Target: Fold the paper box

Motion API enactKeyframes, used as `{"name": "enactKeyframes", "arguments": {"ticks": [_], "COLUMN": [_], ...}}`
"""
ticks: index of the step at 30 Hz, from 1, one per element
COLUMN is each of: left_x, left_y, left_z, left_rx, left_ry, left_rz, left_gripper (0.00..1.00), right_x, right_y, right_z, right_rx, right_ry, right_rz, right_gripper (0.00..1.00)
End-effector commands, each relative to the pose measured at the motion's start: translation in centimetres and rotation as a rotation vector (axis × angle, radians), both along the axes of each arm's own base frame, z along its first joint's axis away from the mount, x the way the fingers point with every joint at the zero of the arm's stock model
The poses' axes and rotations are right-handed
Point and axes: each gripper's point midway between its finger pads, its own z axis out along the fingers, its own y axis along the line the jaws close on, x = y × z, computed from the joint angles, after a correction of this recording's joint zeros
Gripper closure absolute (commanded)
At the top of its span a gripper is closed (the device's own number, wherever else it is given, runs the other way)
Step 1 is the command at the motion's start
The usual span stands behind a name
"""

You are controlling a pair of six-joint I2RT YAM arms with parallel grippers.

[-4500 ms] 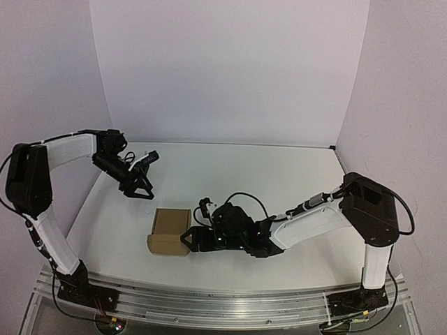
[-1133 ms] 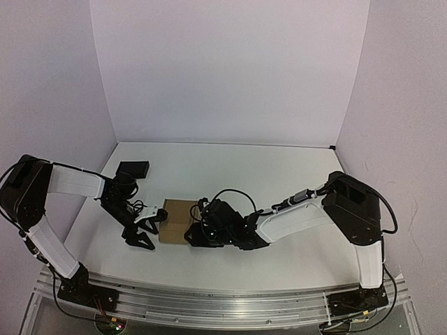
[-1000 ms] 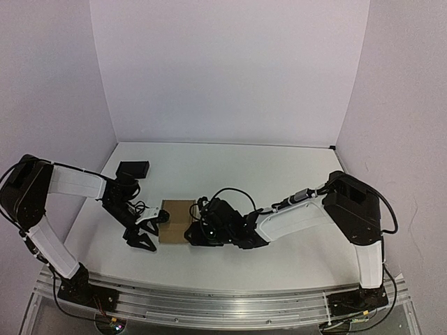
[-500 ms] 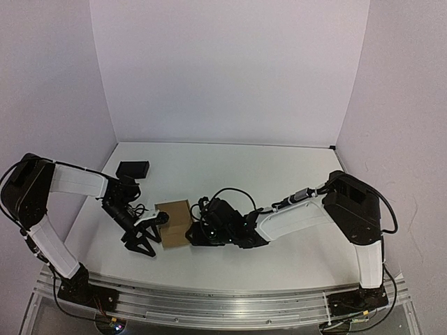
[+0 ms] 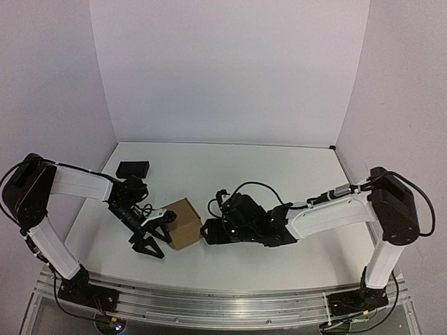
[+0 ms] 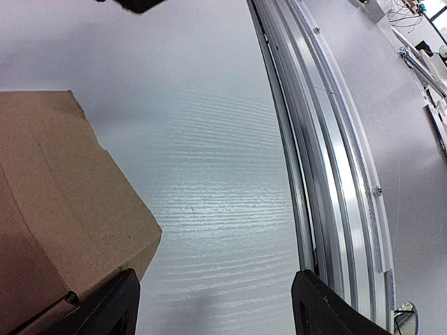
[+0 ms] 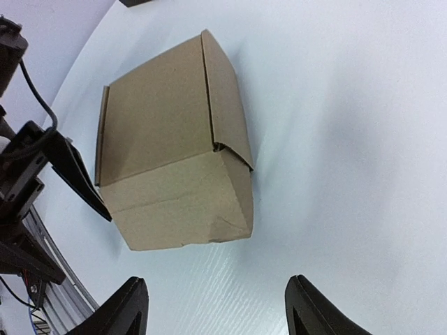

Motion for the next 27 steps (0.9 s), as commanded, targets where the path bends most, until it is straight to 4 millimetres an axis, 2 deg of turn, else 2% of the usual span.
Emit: {"name": "enactKeyframes", "arguments": {"ticks": [1,4,6,8,15,17,20,21,23,25,27], "left_x": [-0.3,-0.7,-0.6,-0.3,-0.1,-0.8,-1.5,-0.6,2.8,7.6,11.8], "left_y": [-2.3,-4.3,-5.5,-6.6,-8.9,-9.2,-9.2,-9.1,-8.5,-7.5,-6.4], "left_z": [0.9,0.8,-0.5,-0.2,4.0,6.3,11.3,12.8,14.2,13.8,11.6], "left_rx": [-0.070,-0.063,0.018,0.029,-0.048,-0.075,-0.140,-0.158,-0.171,-0.134,-0.028], "left_ry": [-0.021,-0.030,-0.082,-0.097,0.002,0.047,0.107,0.117,0.130,0.049,-0.089], "left_rz": [-0.025,-0.034,-0.028,-0.025,-0.026,-0.066,-0.129,-0.108,-0.009,0.128,0.222], "left_gripper": [0.23,0.22,0.22,0.22,0.19,0.20,0.20,0.20,0.20,0.19,0.15], "right_x": [-0.6,-1.8,-2.5,-3.2,-4.5,-4.8,-5.9,-6.3,-7.1,-6.8,-6.1], "right_y": [-2.7,-2.8,-2.5,-2.3,-0.6,-0.2,1.7,2.5,4.1,4.7,4.6], "right_z": [1.1,0.2,-0.3,-0.9,-2.5,-3.0,-3.5,-3.8,-3.9,-4.5,-4.9], "right_rx": [-0.019,0.004,0.011,0.006,0.027,0.065,0.064,0.056,0.053,0.059,0.056], "right_ry": [0.009,0.090,0.132,0.155,0.190,0.180,0.122,0.095,0.024,-0.012,-0.054], "right_rz": [-0.059,-0.054,-0.039,-0.011,0.072,0.069,0.110,0.134,0.180,0.171,0.153], "right_gripper": [0.32,0.34,0.34,0.35,0.39,0.42,0.43,0.42,0.41,0.41,0.43]}}
